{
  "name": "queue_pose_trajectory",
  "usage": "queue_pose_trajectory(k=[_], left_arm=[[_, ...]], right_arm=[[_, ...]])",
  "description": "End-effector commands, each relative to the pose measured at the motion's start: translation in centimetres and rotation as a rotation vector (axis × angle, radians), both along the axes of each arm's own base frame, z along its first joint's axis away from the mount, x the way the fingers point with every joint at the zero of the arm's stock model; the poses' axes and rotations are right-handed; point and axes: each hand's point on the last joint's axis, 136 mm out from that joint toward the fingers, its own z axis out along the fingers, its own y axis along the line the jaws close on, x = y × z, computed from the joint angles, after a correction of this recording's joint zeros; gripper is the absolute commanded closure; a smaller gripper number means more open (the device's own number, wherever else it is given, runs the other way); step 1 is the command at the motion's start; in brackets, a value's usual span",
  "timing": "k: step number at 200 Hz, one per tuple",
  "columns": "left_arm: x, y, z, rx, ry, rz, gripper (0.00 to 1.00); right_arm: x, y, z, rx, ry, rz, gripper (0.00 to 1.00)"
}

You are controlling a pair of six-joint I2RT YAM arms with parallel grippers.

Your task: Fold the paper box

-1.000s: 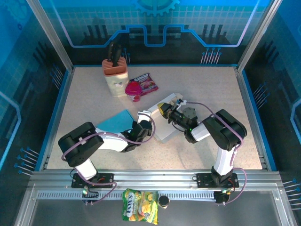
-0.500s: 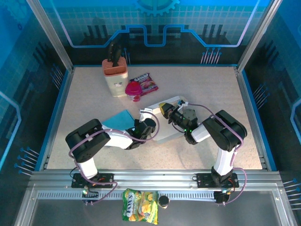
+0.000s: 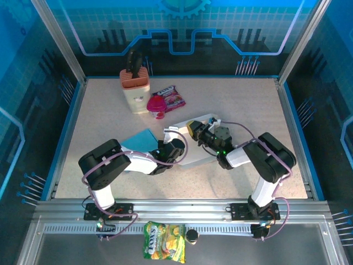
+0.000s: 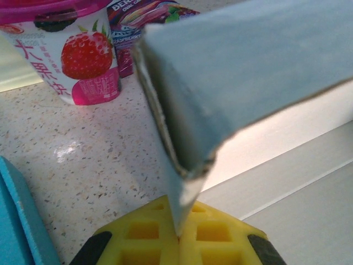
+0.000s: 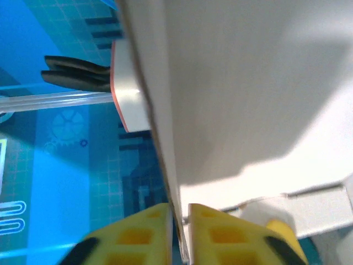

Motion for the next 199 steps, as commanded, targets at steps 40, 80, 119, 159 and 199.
queue_pose_trajectory(k=[40, 80, 119, 159, 199], left_arm=[[-0.2, -1.5, 3.9, -0.141, 0.011, -0.125, 1.0], [-0.8, -3.0, 5.4, -0.273, 0.086, -0.238, 1.0], [-1.5, -4.3, 6.2, -0.365, 0.177, -0.313, 1.0], [-1.8, -4.0, 6.4, -0.48, 0.294, -0.357, 1.0], [-0.8, -3.5, 7.4, -0.589, 0.383, -0.463, 1.0]], right_arm=[[-3.4, -4.3, 5.0, -0.318, -0.061, 0.077, 0.29], [-5.6, -10.8, 9.3, -0.478, -0.055, 0.051, 0.23], [-6.5, -16.4, 10.7, -0.576, -0.032, -0.003, 0.24], [-6.1, -19.1, 11.7, -0.613, -0.153, 0.017, 0.4], [-5.2, -17.7, 11.4, -0.622, -0.319, 0.151, 0.55]])
